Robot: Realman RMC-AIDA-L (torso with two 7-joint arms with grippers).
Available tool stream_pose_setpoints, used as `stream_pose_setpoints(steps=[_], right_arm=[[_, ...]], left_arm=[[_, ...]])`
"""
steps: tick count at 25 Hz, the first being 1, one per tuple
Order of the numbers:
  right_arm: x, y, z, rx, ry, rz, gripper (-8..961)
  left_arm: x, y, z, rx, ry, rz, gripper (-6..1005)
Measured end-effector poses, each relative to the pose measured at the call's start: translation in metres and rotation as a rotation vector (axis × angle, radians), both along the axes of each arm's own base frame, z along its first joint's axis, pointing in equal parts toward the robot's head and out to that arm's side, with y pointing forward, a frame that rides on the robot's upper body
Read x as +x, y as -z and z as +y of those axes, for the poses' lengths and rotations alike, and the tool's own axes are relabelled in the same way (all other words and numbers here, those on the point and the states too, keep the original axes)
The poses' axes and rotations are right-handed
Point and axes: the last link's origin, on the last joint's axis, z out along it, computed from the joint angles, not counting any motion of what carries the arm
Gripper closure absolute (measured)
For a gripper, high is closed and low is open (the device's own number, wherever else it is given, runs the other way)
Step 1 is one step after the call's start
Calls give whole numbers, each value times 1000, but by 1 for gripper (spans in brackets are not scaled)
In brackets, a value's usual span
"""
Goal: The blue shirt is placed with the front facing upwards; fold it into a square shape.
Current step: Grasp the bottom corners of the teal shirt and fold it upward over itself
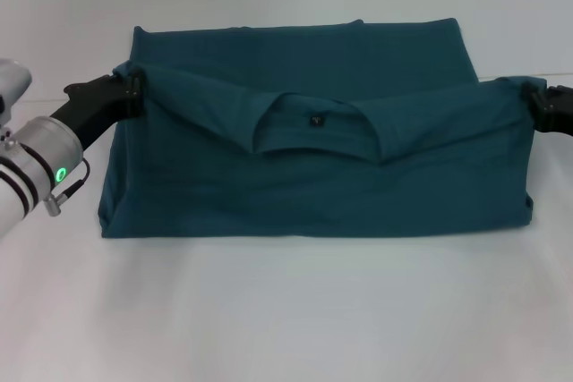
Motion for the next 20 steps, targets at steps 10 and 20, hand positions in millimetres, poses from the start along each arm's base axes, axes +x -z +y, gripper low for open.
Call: stream_pose_setpoints(steps=[10,20], right_arm=[[-4,1,9,1,15,-28,854],[-5,13,20,-8,81,-68,826]], left_arm=[[1,0,3,15,-12,5,962],[0,16,-2,7,-17,62,958]])
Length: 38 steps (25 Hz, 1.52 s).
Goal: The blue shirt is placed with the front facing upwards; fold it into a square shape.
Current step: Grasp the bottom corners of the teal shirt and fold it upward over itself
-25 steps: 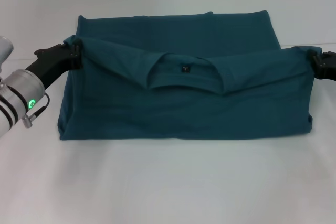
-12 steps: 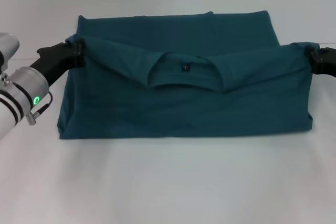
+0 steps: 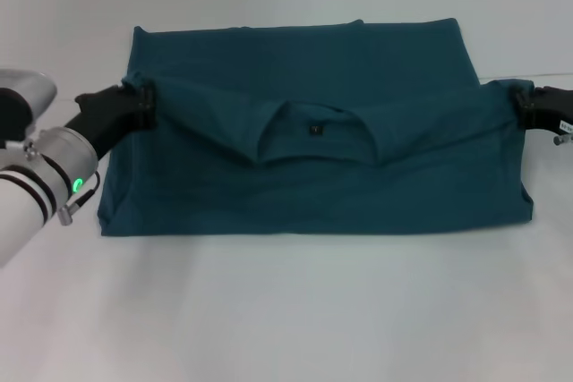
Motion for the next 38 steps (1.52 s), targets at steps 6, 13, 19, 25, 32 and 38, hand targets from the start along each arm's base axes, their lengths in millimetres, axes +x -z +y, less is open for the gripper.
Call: stream_pose_setpoints(steps=[6,13,19,25,32,38], right_arm=[[0,3,3,-4,21,-22,807],[-4,9,8,-38,24,-81,779],[-4,12,10,-52,33,-103,769],[-3,13,12,-49,54,-120,727],[-5,14,15,-39,64,-123,449],[-8,12,21,-31,78,-148,293]], left_arm=[[-8,3,0,5,-72,-8,887],[-11,3,-3,15,-89,-32,640],[-11,6,-4,8,-91,-38,349],[-14,8,-7,3,-99,-43,322],[-16,8,-8,7,-107,-51,312],[-17,7,-8,16,-115,-64,313]])
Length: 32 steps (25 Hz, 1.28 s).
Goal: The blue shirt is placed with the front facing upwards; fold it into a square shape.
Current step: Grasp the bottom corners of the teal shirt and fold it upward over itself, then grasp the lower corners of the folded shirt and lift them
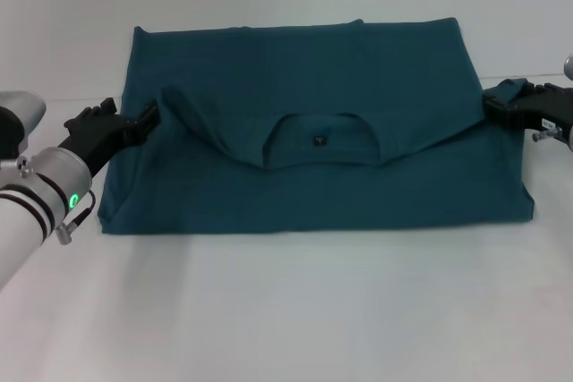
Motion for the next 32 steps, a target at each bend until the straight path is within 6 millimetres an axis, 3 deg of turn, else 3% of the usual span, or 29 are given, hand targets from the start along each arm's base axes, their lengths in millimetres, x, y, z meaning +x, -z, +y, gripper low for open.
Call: stream_pose_setpoints(steps=[19,23,32], right_arm=[[8,20,-16,-31,29,21,269],[9,15,-22,-5,5,78,257],[4,-17,-38,26,-118,245,184]], left_arm=[[-1,4,-2,-9,-5,-8,310],[-2,3,-3,-8,-9,-10,310],[0,-8,-5,20,52,-42,300]])
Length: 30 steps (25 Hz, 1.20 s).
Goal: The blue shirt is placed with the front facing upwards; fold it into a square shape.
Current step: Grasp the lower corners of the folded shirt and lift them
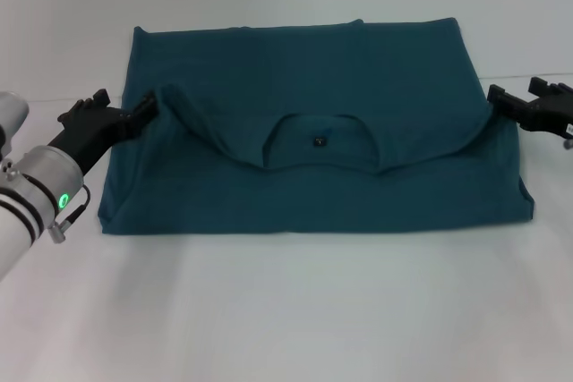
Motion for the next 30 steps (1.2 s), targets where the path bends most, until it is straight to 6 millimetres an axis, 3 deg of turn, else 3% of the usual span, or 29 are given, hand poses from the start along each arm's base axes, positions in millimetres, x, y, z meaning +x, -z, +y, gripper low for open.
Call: stream_pose_setpoints(steps=[4,10,20,25,30], right_arm=[[-1,-14,-6,-43,-22,30,132],[-9,-27,-20,-182,-78,-25,53],[-12,-63,-58,-328,-78,129,22],[-2,-77,-71,-373,14,175,25],[5,-78,-78,-446,144,151,28]], left_arm=[[4,-4,-1,-46,41,-28,254],[8,-17,-6,-173,89,-96,91],[2,-50,-35,-315,115,-267,95],[-2,-47,-43,-386,99,-243,95],[-2,-43,-46,-429,74,-235,94]])
